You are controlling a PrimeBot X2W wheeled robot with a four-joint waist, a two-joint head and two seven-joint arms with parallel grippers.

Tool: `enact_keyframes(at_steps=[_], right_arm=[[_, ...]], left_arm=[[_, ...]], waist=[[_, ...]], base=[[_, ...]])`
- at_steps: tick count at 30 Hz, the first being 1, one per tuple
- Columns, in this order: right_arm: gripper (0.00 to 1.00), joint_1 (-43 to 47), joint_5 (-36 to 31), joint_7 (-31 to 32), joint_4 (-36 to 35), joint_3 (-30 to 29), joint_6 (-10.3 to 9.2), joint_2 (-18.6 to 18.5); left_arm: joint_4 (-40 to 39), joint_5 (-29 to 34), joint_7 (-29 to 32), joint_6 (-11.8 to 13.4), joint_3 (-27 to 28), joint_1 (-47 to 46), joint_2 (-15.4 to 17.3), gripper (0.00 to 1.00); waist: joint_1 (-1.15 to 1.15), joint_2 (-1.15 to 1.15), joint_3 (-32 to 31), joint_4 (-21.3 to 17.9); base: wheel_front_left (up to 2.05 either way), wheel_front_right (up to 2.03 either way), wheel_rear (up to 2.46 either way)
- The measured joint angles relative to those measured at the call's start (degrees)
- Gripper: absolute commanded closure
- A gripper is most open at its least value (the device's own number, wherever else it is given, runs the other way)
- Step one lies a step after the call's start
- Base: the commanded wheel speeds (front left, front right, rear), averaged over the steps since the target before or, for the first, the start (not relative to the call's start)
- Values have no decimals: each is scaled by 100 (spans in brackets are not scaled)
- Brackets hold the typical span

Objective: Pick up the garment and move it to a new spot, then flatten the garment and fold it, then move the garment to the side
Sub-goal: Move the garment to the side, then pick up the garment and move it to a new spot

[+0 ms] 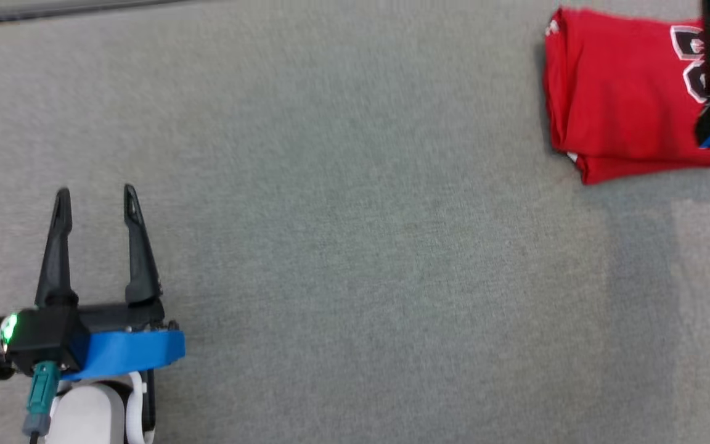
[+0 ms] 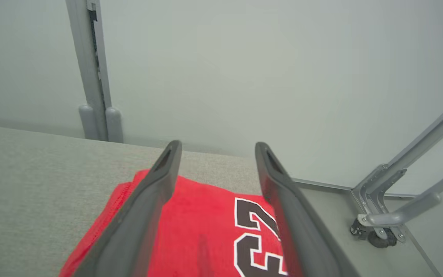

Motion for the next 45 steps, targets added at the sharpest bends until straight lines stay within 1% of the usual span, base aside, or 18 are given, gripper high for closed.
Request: enact_keyframes(at_steps=[2,6,10,14,16,21,30,35,39,45], right_arm=[[0,286,0,-5,-454,-131,0,174],[0,1072,-68,-10,-1138,-380,0,541],[0,1878,-194,-10,-1653,-539,0,933],[0,2578,-267,-10,-1952,-575,0,1265],[0,2837,-283,-11,-2100,-631,0,1367],[0,3563,-460,-11,-2384,-799,0,1592],[0,4770,-829,45,-2970,-1462,0,1935],[0,5256,-1047,213,-3439,-1818,0,2109],[0,5575,-1232,387,-3878,-1950,0,2265],[0,5883,-1343,676,-4334,-2016,0,2354]], left_arm=[[84,-45,0,7,51,152,-10,0],[207,-136,-1,18,149,393,-46,0],[396,-205,0,5,165,631,-104,0],[552,-248,0,-8,151,827,-146,0],[641,-264,0,-49,142,882,-157,0],[840,-275,0,-64,140,994,-171,0],[1144,-324,-1,-113,155,1216,-186,0],[1299,-326,0,-149,141,1307,-185,0],[1379,-333,0,-154,136,1326,-182,0],[1550,-333,0,-156,116,1331,-163,0]], waist=[[0,0,-205,69],[0,-1,-591,252],[0,-1,-932,467],[0,-1,-1198,631],[0,-1,-1313,703],[1,-1,-1559,809],[1,0,-1988,852],[0,0,-2140,847],[1,0,-2223,832],[1,1,-2266,837]], base=[[0,0,0],[0,0,0],[0,0,0],[0,0,0],[0,0,0],[0,0,0],[0,0,0],[0,0,0],[0,0,0],[0,0,0]])
